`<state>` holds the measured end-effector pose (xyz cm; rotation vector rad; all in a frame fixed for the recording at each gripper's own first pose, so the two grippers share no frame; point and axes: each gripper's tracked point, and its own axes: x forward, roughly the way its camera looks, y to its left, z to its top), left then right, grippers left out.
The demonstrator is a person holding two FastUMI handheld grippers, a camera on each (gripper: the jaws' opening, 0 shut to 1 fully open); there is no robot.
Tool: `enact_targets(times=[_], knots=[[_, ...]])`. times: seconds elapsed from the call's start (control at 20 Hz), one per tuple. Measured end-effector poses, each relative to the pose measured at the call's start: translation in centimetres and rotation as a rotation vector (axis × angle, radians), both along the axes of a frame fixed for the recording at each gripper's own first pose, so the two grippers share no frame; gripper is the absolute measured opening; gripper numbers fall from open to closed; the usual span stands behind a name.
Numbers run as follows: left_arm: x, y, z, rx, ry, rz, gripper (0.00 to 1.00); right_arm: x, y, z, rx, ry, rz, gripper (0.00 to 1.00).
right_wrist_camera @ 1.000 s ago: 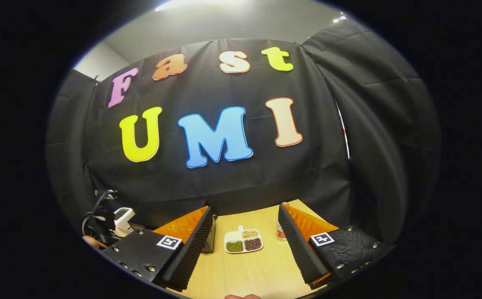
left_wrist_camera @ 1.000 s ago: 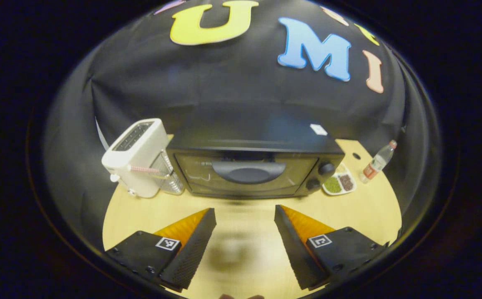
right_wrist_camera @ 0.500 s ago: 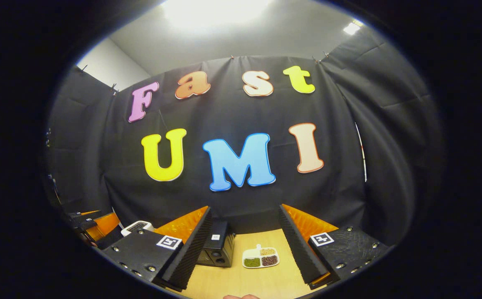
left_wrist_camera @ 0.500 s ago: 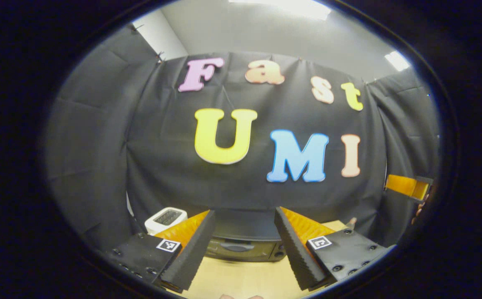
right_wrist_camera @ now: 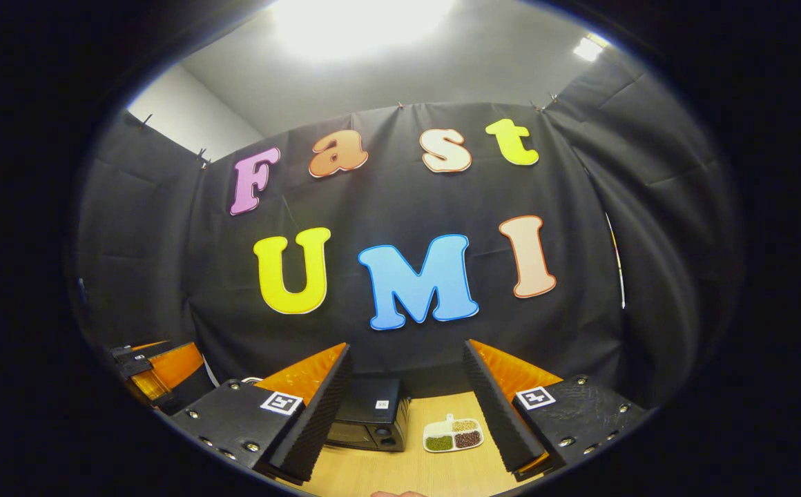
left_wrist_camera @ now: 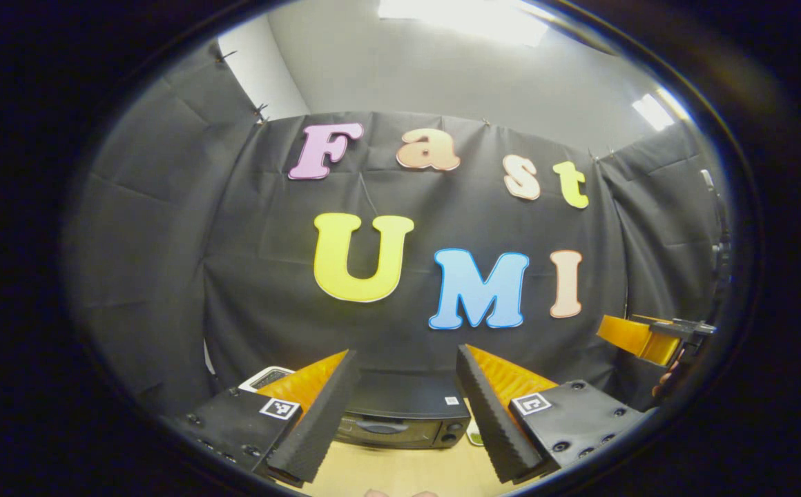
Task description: Open the electric oven with the left hand, put the food in, and close the electric oven.
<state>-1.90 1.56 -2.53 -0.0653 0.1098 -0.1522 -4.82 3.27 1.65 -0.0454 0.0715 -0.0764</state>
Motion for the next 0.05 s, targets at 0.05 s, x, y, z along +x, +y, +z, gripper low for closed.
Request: enact_targets(times=[0.05], knots=[[0.05, 0.32, -0.02, -0.004, 0.002, -0.005, 1.00, -0.06, 0.14, -0.02, -0.005, -0.002, -0.007, 0.97]])
